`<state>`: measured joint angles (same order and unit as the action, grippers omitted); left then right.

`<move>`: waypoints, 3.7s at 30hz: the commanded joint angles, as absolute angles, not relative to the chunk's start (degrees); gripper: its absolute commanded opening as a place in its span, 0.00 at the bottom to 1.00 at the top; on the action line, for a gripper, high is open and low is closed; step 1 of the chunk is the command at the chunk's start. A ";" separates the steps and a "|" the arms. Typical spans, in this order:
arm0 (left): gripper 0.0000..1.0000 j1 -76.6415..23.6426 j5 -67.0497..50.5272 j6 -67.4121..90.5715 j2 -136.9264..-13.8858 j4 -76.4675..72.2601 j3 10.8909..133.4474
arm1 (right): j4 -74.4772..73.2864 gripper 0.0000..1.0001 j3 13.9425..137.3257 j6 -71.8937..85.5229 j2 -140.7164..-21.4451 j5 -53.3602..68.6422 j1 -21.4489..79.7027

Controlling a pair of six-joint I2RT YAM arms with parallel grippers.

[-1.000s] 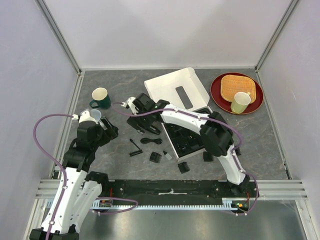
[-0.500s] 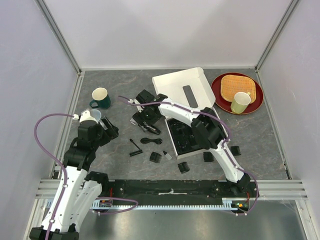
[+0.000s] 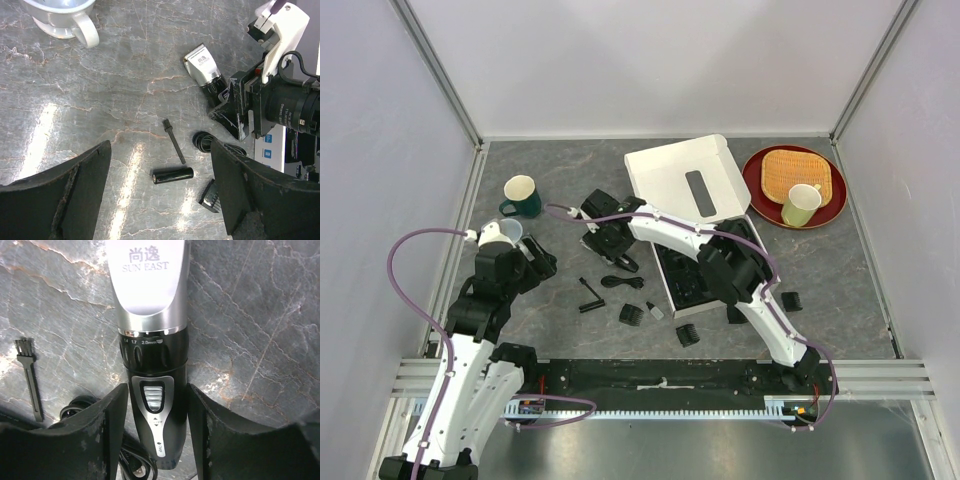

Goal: Sort the hair-cutting tools

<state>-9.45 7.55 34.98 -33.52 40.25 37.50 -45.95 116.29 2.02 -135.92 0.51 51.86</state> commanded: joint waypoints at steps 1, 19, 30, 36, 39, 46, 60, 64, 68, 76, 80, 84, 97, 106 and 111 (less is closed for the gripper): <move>0.86 -9.40 9.23 36.47 -33.13 39.37 38.58 | -43.77 0.55 116.37 3.95 -134.74 -3.60 52.29; 0.86 -9.40 9.67 36.56 -32.08 39.73 38.85 | -36.04 0.16 114.53 7.91 -124.91 -5.01 52.47; 0.86 -9.40 8.97 36.65 -31.46 39.73 38.67 | -34.54 0.19 109.35 10.46 -110.49 -7.89 52.47; 0.86 -9.40 7.21 36.56 -32.61 38.94 38.49 | -34.72 0.21 97.05 12.13 -95.82 -13.44 52.38; 0.85 -9.40 7.03 36.65 -32.61 39.02 38.50 | -35.51 0.22 89.93 13.26 -89.14 -19.49 51.59; 0.85 -9.32 6.24 36.65 -32.87 38.41 38.06 | -31.82 0.22 71.57 17.56 -76.13 -34.00 49.40; 0.85 -9.32 5.89 36.47 -34.80 38.41 38.06 | -22.95 0.23 53.80 17.76 -71.28 -30.50 38.85; 0.85 -9.40 5.98 36.47 -34.98 38.50 38.06 | -17.77 0.25 50.81 16.09 -70.66 -29.53 37.80; 0.85 -9.32 5.98 36.39 -35.16 38.50 38.23 | -16.70 0.28 49.13 15.56 -70.23 -29.88 37.18; 0.85 -9.40 5.80 36.39 -35.24 38.50 38.15 | -13.28 0.31 43.16 17.48 -68.03 -30.85 37.09; 0.85 -9.40 5.71 36.39 -35.24 38.41 38.15 | -11.25 0.32 39.99 18.28 -66.62 -31.11 37.18; 0.85 -9.40 5.45 36.39 -35.42 38.32 38.15 | -10.99 0.34 38.41 18.37 -66.18 -30.94 37.09; 0.85 -9.32 5.36 36.39 -35.42 38.32 38.23 | -10.81 0.48 37.09 20.13 -67.15 -30.32 37.09; 0.85 -9.40 5.45 36.39 -35.16 38.41 38.23 | -10.72 0.57 37.53 19.43 -68.29 -29.88 37.09; 0.85 -9.40 5.45 36.30 -35.33 38.50 38.23 | -11.25 0.57 38.32 19.60 -69.35 -30.23 37.09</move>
